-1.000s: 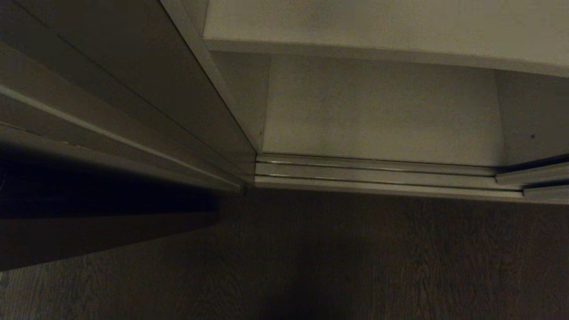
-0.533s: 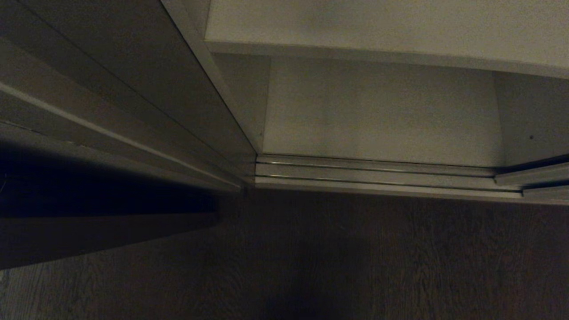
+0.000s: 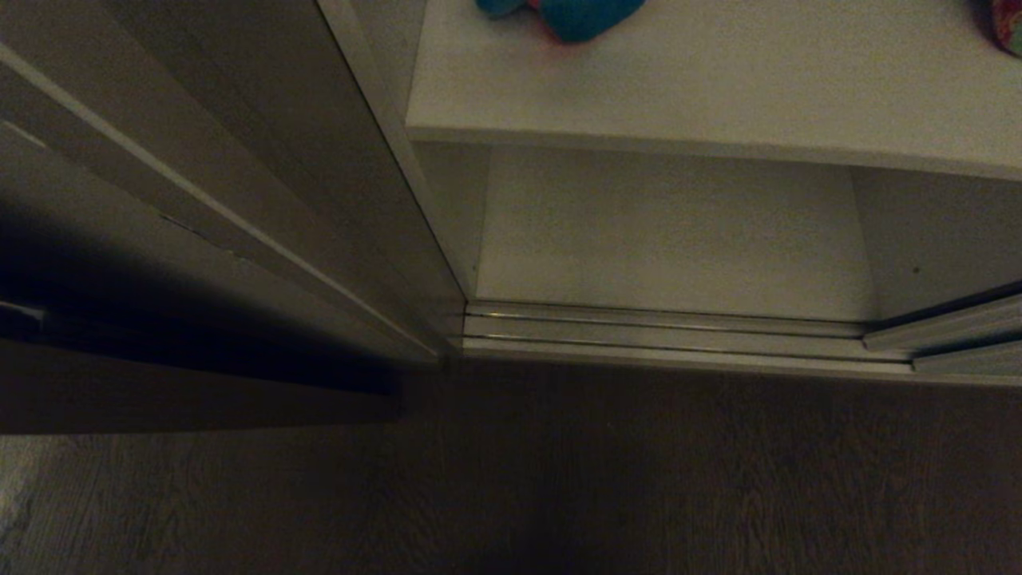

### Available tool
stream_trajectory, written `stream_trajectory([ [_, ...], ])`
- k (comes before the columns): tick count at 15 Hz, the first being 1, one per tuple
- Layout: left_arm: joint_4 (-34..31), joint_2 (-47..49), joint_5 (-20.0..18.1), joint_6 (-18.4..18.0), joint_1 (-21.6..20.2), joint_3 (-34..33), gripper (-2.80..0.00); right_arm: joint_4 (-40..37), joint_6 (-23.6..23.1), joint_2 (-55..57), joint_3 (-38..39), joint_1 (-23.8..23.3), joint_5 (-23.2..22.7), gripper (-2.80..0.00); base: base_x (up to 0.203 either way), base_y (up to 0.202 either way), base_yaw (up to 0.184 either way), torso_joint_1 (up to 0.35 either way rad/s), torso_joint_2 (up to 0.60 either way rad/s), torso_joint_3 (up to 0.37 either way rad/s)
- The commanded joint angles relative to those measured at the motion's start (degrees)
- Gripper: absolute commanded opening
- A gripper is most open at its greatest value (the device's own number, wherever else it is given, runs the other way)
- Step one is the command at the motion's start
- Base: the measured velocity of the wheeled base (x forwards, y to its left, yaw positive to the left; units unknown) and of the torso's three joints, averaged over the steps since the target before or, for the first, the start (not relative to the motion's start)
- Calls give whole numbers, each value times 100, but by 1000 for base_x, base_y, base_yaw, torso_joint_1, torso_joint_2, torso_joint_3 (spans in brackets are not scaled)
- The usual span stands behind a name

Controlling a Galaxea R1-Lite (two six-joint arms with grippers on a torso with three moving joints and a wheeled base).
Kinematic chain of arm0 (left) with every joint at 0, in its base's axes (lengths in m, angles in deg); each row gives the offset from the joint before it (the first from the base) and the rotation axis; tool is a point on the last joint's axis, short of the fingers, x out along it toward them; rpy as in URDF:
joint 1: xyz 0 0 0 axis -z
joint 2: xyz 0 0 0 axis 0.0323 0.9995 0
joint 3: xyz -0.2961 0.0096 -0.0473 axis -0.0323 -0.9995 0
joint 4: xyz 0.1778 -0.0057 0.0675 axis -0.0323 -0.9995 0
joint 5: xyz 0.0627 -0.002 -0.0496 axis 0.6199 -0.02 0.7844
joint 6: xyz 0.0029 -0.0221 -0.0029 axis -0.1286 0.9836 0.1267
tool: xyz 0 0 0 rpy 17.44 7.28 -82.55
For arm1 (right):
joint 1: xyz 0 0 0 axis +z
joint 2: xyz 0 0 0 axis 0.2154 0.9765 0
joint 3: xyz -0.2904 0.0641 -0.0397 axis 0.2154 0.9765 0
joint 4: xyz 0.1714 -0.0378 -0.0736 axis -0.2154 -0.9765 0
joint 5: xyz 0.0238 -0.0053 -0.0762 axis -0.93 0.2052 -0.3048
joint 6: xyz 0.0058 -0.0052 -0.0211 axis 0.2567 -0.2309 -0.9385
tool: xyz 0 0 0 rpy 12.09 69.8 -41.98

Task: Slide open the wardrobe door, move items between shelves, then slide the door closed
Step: Place the green doll on the higher shelf

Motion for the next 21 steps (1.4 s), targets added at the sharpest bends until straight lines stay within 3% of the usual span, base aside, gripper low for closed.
stream_trajectory([
  [1,-8,6,2,5,1,2,-280,1,-4,19,0,1,-1,-280,0,0,0,2,2,200],
  [21,-8,6,2,5,4,6,-280,-1,-4,17,0,1,-1,-280,0,0,0,1,0,203],
])
